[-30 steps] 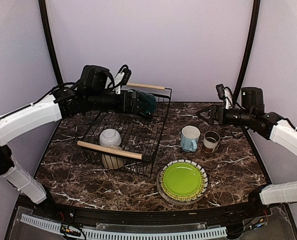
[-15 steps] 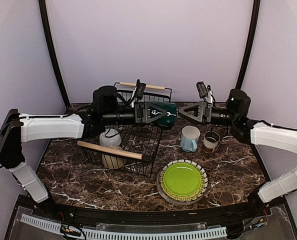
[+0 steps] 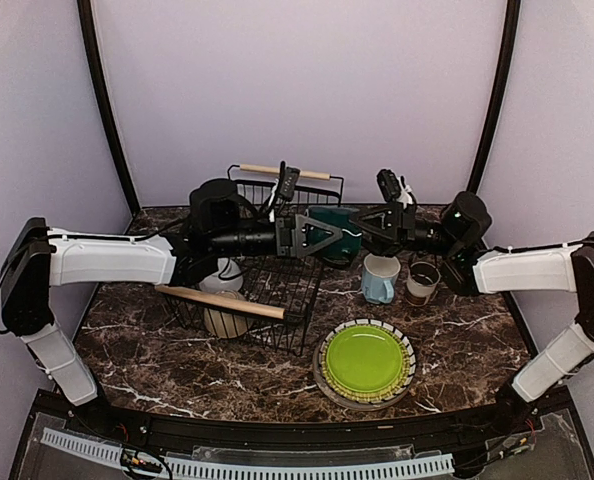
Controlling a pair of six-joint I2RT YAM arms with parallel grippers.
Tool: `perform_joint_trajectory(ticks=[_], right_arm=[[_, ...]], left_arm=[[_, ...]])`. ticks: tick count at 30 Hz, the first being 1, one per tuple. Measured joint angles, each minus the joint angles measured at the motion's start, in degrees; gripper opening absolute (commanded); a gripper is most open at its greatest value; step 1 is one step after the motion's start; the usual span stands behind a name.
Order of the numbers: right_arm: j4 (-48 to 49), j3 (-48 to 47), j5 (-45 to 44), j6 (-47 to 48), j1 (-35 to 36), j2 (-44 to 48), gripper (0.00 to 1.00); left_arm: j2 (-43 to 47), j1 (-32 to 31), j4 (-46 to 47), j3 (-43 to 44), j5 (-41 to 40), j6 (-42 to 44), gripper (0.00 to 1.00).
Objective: Unload the mixed dishes from the dish rack
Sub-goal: Pass from the left arm to the right
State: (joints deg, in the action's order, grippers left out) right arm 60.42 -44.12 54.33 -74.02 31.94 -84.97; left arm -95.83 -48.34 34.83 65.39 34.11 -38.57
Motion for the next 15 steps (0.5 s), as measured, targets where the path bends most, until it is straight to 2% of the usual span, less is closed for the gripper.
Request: perform_joint_trajectory(ticks=[8, 12, 14, 15], right_arm=[[9.1, 0.0, 0.7, -8.5, 1.3, -3.4, 0.23], [10.2, 0.0, 1.5, -10.7, 1.6, -3.9, 0.03], [9.6, 0.0, 1.7, -13.2, 1.6, -4.0, 0.00], [9.4, 0.0, 1.9, -13.6, 1.6, -4.0, 0.00]], left_arm=[[0.0, -1.9, -4.2, 0.1, -2.3, 7.9, 0.33], [0.0, -2.4, -5.7, 0.3, -3.8, 11.3, 0.48], [0.1, -2.4, -6.7, 0.6, -4.8, 15.2, 0.59], [0.1, -2.3, -7.1, 0.6, -4.9, 15.7, 0.68]])
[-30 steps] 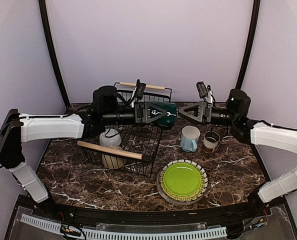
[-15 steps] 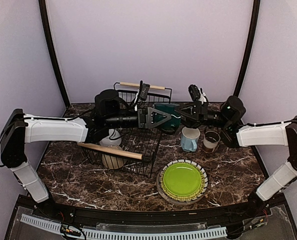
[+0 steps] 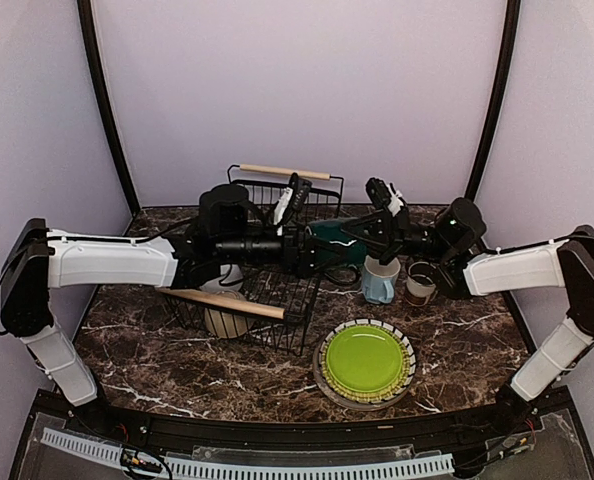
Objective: Unload the mixed dishes from the dish rack
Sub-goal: Pass from the left arm to the right, then place the cup at the corner of the board.
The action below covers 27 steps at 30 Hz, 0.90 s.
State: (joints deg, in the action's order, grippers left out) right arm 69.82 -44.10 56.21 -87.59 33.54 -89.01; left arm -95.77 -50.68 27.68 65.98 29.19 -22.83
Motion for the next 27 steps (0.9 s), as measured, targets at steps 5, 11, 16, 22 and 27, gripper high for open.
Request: perform_joint_trajectory(ticks=[5, 11, 16, 22, 27], right_arm=[[0.4, 0.1, 0.9, 0.3, 0.0, 0.0, 0.00], [-0.1, 0.2, 2.4, 3.4, -0.9, 0.9, 0.00], [-7.2, 1.0, 2.8, 9.7, -4.0, 6.3, 0.00], [-30.9, -0.4, 0.5, 25.6, -9.3, 17.0, 0.00], [-69.7, -13.0, -20.8, 49.7, -10.6, 25.2, 0.00]], left_arm=[[0.8, -0.1, -1.6, 0.0, -1.3, 1.6, 0.95], [3.4, -0.6, -3.4, -0.7, -3.4, 1.8, 0.99], [7.0, -0.3, -4.5, -1.4, -4.7, 1.8, 0.99], [10.8, -0.3, -6.3, -1.5, -8.2, 2.2, 0.99], [13.0, -0.2, -12.9, -1.5, -18.5, 2.3, 0.99]])
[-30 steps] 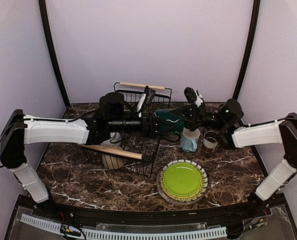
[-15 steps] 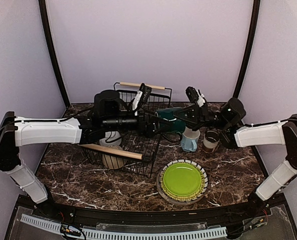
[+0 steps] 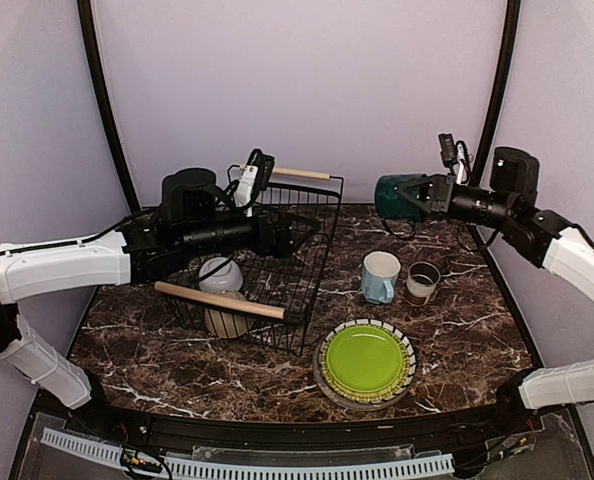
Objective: Unload the mixed dishes from the dish rack
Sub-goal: Place the cup at the corner of the board.
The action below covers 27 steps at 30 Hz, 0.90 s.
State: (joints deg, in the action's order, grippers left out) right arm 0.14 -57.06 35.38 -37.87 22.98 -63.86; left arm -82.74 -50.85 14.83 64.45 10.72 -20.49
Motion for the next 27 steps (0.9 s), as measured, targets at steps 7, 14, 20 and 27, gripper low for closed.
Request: perform_joint_trajectory(ticks=[7, 14, 20, 27], right_arm=[[-30.4, -6.1, -38.9, 18.0, -1.0, 4.8, 0.00], [-43.4, -4.6, -47.6, 22.8, -9.0, -2.7, 0.00], [-43.0, -3.7, -37.0, 23.8, -18.7, -12.5, 0.00], [-40.0, -2.7, -32.3, 23.8, -19.7, -19.2, 0.00]], left_arm=[[1.3, 2.2, -7.0, 0.0, -9.7, -0.1, 0.99], [1.4, 3.7, -8.5, 0.0, -11.5, -1.2, 0.99], [1.3, 3.7, -8.7, 0.0, -11.3, -2.1, 0.99], [1.3, 3.7, -9.3, 0.0, -11.2, -2.9, 0.99]])
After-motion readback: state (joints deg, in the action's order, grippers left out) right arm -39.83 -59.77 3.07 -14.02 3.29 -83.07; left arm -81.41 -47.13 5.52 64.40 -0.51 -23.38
